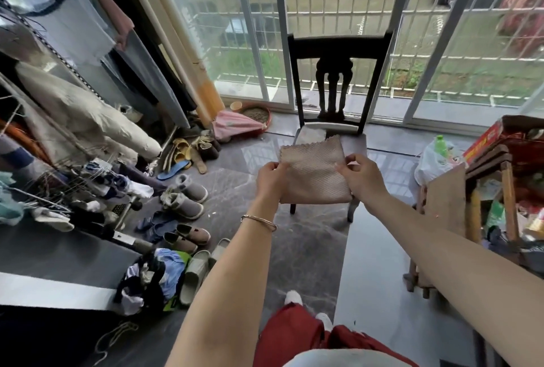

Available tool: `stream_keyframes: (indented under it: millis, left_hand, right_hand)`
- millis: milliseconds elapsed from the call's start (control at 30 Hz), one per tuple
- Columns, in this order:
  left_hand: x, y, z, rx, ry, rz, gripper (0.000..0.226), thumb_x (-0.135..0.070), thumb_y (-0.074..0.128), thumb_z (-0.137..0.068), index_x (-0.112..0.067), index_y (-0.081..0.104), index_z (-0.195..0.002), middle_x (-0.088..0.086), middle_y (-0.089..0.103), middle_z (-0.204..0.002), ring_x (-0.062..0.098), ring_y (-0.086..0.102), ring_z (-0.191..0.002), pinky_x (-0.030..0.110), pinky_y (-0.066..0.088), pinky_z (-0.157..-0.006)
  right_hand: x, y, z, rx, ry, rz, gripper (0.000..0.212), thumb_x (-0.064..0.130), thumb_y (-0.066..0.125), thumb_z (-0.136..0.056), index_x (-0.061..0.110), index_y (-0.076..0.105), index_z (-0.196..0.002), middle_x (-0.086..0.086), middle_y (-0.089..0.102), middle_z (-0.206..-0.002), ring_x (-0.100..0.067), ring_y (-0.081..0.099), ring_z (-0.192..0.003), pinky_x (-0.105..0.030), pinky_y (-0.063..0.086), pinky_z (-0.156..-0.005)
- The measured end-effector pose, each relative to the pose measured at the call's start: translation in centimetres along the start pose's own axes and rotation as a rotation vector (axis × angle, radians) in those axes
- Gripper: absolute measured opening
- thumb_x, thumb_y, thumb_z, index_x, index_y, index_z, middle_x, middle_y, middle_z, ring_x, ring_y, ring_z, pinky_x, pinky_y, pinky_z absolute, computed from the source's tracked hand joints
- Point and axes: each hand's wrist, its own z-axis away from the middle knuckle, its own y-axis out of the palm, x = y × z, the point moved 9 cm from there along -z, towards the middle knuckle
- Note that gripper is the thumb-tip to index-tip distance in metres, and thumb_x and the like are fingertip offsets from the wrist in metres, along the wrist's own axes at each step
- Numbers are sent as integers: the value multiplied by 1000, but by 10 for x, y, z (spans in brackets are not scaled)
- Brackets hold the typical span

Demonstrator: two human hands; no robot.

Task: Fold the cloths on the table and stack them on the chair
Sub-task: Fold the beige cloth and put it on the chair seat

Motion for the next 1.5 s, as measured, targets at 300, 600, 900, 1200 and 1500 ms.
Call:
stream_keyframes:
  millis: [300,600,900,1200,1500]
  left_hand:
    - [-21,41,-50,57,-7,-28,17,-24,52,-89,-10,63,-87,3,57,-81,18,51,-78,28,41,-72]
    - [-57,79,-119,125,-8,-43,20,-26,51,-89,-11,64,-92,0,55,-74,14,50,-71,27,41,-69]
    - [-85,109,-200,183,-25,-67,17,-28,53,-88,-13,61,-88,-3,58,-72,18,55,-80,29,44,-74]
    - [-99,135,-248,262,-11,-119,17,-23,49,-90,-12,57,-80,-3,51,-67,9,46,-61,24,38,-55]
    - [-78,165,-268,294,-63,-174,26,-29,48,-91,-21,51,-67,-3,49,-68,10,42,-63,25,36,-58]
  right_hand:
    - [-3,-18,-53,-73,13,31,15,27,63,-87,13,58,-93,-5,61,-88,-20,55,-82,-29,40,-69]
    - [4,-26,-127,-121,55,37,14,28,63,-87,16,54,-87,-3,60,-72,-21,53,-74,-28,37,-64]
    - [10,-17,-206,-171,113,49,8,24,61,-85,20,55,-86,-4,63,-86,-19,52,-79,-27,36,-65]
    - [2,-14,-247,-226,181,19,21,25,60,-86,30,48,-70,-4,63,-85,-20,53,-76,-26,37,-58]
    - [-30,-22,-271,-218,253,31,21,28,63,-85,30,49,-70,-2,61,-77,-21,51,-74,-25,36,-58]
